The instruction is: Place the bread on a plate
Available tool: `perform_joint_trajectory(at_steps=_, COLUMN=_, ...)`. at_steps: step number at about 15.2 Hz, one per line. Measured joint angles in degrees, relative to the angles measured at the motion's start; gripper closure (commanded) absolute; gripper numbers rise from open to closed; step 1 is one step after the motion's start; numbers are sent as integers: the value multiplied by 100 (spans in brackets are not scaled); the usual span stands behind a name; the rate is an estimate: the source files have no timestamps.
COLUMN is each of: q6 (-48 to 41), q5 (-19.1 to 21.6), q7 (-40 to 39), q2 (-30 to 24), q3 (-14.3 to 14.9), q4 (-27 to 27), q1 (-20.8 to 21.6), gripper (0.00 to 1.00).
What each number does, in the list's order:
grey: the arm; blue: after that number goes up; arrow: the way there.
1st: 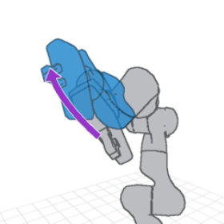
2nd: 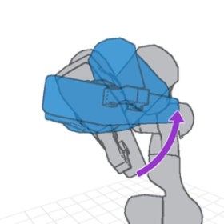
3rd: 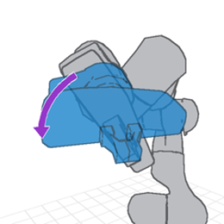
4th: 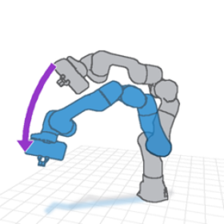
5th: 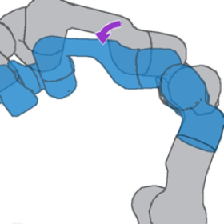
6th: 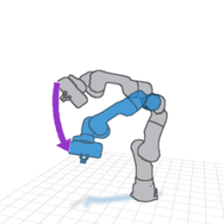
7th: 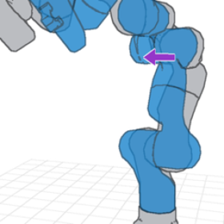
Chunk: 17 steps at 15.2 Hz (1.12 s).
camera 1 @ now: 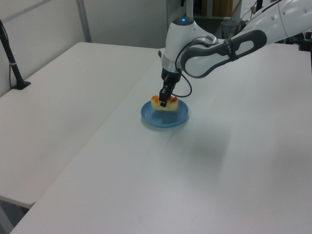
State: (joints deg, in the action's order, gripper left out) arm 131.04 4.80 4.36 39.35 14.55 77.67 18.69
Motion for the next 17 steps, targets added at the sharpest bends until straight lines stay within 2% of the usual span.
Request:
perform_joint_trajectory(at_steps=1, q6=94, q5=41, q7=65, q2=42, q3=0, q4=5, q1=11, gripper=28)
perform_joint_trajectory(at_steps=2, q6=181, q5=60, q7=148, q2=73, q3=0, q4=11, q1=17, gripper=10)
perform_joint_trajectory(at_steps=3, q6=253, q5=64, q7=226, q2=89, q3=-3, q4=17, q1=22, gripper=0)
perform_joint_trajectory(at_steps=11, q6=222, q5=64, q7=446, q2=-46, q3=-18, q4=-6, q1=27, gripper=0)
perform_joint_trajectory(at_steps=12, q6=39, q5=64, q7=461, q2=-156, q3=-14, q4=-1, q1=9, gripper=0)
perform_joint_trajectory(at_steps=15, q6=-1545, q5=-16, q7=475, q2=-909, q3=12, q4=48, q1=-211, gripper=0)
perform_joint_trajectory(at_steps=17, q6=-2153, q5=-77, q7=474, q2=-1312, q3=14, q4=106, q1=-355, gripper=0)
